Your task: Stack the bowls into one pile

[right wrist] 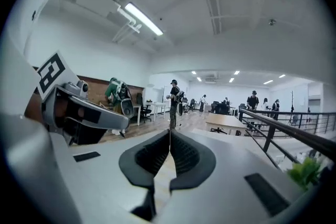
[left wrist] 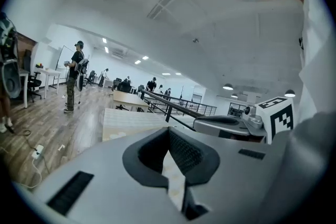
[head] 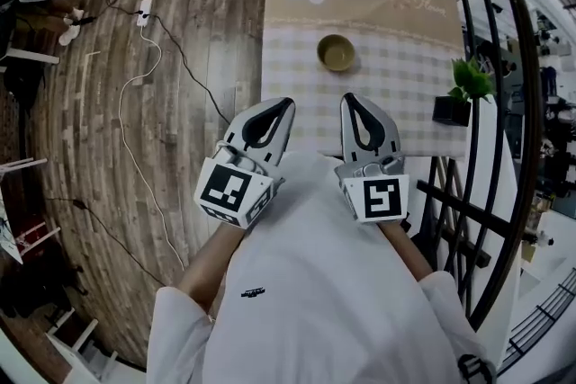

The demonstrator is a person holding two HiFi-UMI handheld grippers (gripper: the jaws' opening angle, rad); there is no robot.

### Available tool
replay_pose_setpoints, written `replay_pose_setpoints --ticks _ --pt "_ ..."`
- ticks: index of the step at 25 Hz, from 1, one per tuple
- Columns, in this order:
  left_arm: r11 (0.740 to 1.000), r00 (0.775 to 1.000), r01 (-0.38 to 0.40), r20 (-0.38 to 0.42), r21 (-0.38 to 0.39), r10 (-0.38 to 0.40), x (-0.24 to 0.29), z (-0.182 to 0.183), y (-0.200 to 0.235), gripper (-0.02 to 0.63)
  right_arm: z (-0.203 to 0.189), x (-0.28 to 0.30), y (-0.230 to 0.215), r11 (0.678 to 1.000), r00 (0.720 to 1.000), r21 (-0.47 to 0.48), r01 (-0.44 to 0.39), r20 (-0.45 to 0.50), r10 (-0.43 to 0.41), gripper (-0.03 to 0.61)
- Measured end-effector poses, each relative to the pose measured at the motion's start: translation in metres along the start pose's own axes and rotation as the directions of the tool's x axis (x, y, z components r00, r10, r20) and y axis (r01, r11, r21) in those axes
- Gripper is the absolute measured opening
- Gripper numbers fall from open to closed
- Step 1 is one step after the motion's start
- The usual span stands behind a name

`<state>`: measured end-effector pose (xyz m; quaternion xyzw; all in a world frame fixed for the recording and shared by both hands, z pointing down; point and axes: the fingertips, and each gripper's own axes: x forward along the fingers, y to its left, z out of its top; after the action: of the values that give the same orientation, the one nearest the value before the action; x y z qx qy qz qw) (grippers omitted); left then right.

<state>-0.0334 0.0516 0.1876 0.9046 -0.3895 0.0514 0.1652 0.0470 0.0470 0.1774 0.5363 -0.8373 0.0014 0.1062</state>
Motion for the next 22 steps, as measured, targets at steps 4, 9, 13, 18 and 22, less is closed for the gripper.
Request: replay_pose_setpoints --ticks 4,9,13,18,22 --pt "0.999 0.996 -0.016 0.086 0.037 0.012 -0.007 0.001 -0.009 0.017 -0.005 -0.010 0.015 0.997 0.999 0.077 0.015 0.047 -0.019 0.035" --pt "0.997 0.998 0.008 0.059 0.077 -0.012 -0.008 -0.012 -0.023 0.017 -0.013 -0.017 0.016 0.992 0.998 0.118 0.036 0.048 -0.042 0.035" --pt "0.995 0.999 0.030 0.025 0.091 -0.032 -0.006 -0.023 -0.031 0.017 -0.019 -0.022 0.013 0.988 0.998 0.147 0.044 0.038 -0.050 0.034" --pt "0.995 0.998 0.055 0.014 0.084 -0.057 -0.006 -0.029 -0.038 0.017 -0.024 -0.026 0.016 0.988 0.999 0.149 0.041 0.024 -0.045 0.034" --pt "0.996 0.998 0.056 0.011 0.065 -0.056 -0.008 -0.033 -0.040 0.017 -0.029 -0.030 0.017 0.985 0.999 0.166 0.044 0.004 -0.045 0.034"
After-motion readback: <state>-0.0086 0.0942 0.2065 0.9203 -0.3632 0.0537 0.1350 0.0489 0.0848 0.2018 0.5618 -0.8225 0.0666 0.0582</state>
